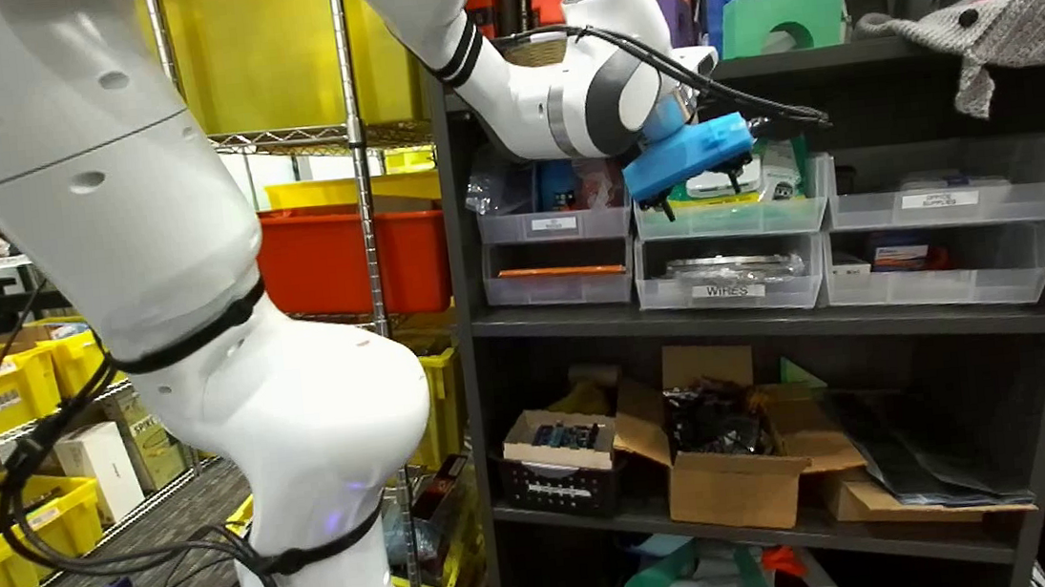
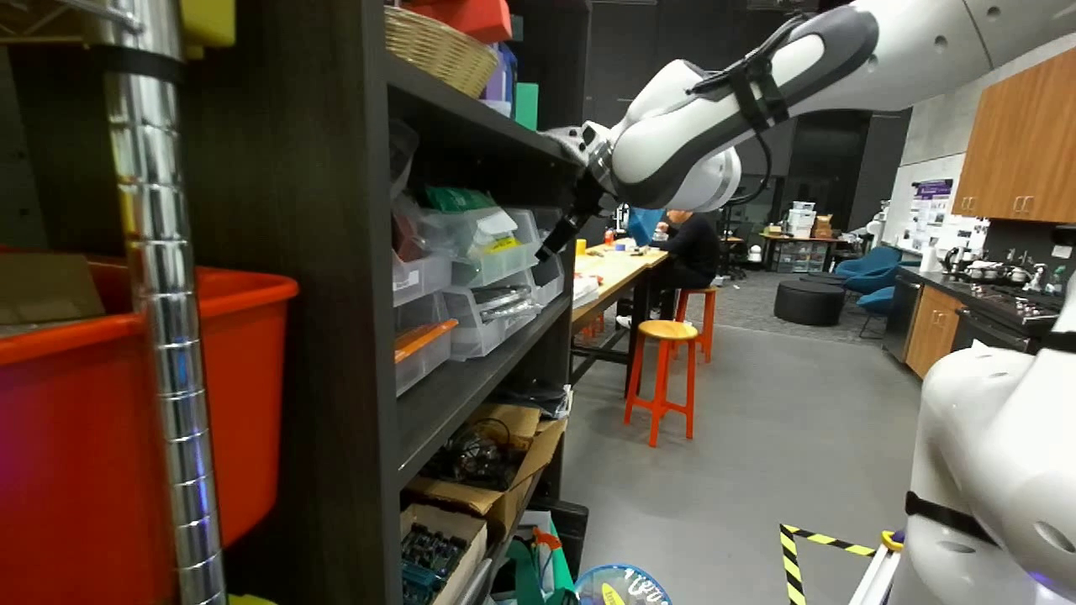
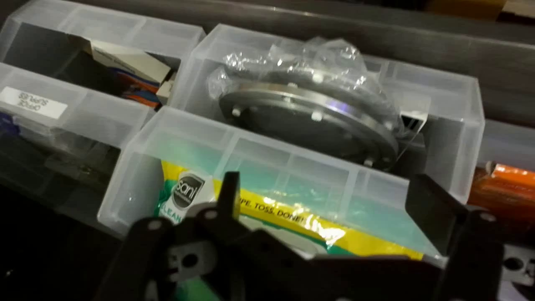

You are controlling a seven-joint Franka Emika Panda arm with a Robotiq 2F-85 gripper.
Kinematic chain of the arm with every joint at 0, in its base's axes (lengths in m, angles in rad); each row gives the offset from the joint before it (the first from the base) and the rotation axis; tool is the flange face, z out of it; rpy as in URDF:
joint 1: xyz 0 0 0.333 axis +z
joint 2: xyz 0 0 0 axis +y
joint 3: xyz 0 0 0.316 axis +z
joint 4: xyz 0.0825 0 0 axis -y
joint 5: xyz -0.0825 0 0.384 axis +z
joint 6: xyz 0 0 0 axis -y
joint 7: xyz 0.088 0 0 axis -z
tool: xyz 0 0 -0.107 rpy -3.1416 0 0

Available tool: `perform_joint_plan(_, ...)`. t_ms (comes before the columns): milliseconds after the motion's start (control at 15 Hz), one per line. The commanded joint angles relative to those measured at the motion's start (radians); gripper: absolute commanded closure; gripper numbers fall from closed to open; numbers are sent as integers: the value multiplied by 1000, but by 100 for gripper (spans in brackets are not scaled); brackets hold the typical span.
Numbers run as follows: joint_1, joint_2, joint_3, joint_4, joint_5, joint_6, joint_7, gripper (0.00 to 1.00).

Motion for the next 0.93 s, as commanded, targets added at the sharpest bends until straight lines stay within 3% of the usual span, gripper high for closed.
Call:
perform_joint_plan(0,-188,-116,153,-131,-81,-88,62,0)
perform_joint_plan(200,-256,-174,219,-187,-109,-228,101,0)
perform_joint_plan(733,-222,-212,230,-189,-49,-644,82,0)
perform_joint_plan(800,-236,-205,232,-196,-67,-580,95,0)
perform_joint_plan(867,-235,-204,232,-197,-65,-590,95,0)
